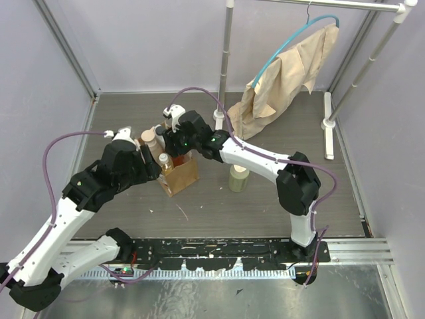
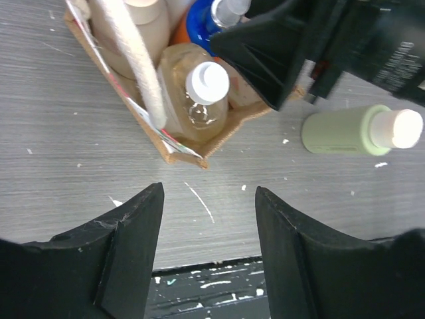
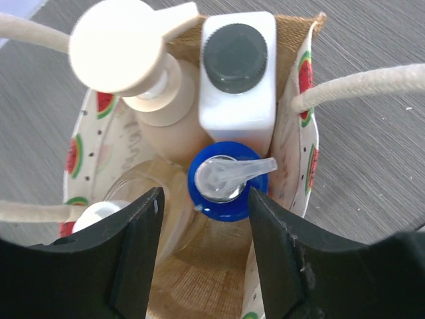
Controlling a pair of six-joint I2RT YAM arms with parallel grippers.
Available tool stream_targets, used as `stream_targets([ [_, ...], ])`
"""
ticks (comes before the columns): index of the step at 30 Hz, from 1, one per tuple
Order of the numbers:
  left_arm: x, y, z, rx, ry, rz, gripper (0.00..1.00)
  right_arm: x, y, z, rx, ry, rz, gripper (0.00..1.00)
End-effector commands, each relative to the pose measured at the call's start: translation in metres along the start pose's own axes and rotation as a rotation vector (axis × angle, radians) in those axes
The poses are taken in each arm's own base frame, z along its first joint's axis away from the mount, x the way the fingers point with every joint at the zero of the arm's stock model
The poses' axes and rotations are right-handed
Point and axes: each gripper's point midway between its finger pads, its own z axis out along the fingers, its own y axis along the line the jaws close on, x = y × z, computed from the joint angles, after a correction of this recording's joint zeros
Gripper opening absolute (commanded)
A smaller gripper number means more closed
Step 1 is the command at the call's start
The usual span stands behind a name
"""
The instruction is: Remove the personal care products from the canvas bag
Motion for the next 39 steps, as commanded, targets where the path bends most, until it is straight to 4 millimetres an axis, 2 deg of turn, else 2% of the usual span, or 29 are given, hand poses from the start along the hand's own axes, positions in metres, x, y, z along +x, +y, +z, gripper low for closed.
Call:
stream_targets([
  [1,-0.01,-0.028,-0.016,0.136,0.005,-0.034,0.64,-0.026,-0.008,0.005,0.053,-0.081,-0.01,0.59],
  [8,-0.008,-0.042,0.001,0.166,0.034,-0.031,0.64,-0.02,-0.022,0.021,0.097,-0.07,-0.029,0.59],
  [12,-0.008,-0.043,0.011,0.15,0.025,-0.03,0.64,-0.016,-0.026,0.029,0.108,-0.078,-0.04,0.58],
  [14,-0.009,-0.041,0.017,0.132,0.014,-0.029,0.64,-0.012,-0.028,0.032,0.11,-0.068,-0.046,0.55],
  [17,-0.009,-0.039,0.028,0.107,0.009,-0.022,0.65,-0.008,-0.03,0.032,0.12,-0.056,-0.048,0.43],
  [22,-0.005,-0.034,0.05,0.049,0.013,-0.001,0.65,-0.01,-0.035,0.026,0.152,-0.068,-0.056,0.34],
  [32,-0.014,-0.011,0.078,-0.13,-0.029,0.063,0.67,-0.002,-0.034,0.028,0.134,-0.045,-0.044,0.34],
  [39,-0.008,-0.004,0.094,-0.191,-0.008,0.097,0.65,-0.008,-0.032,0.024,0.131,-0.056,-0.044,0.34],
])
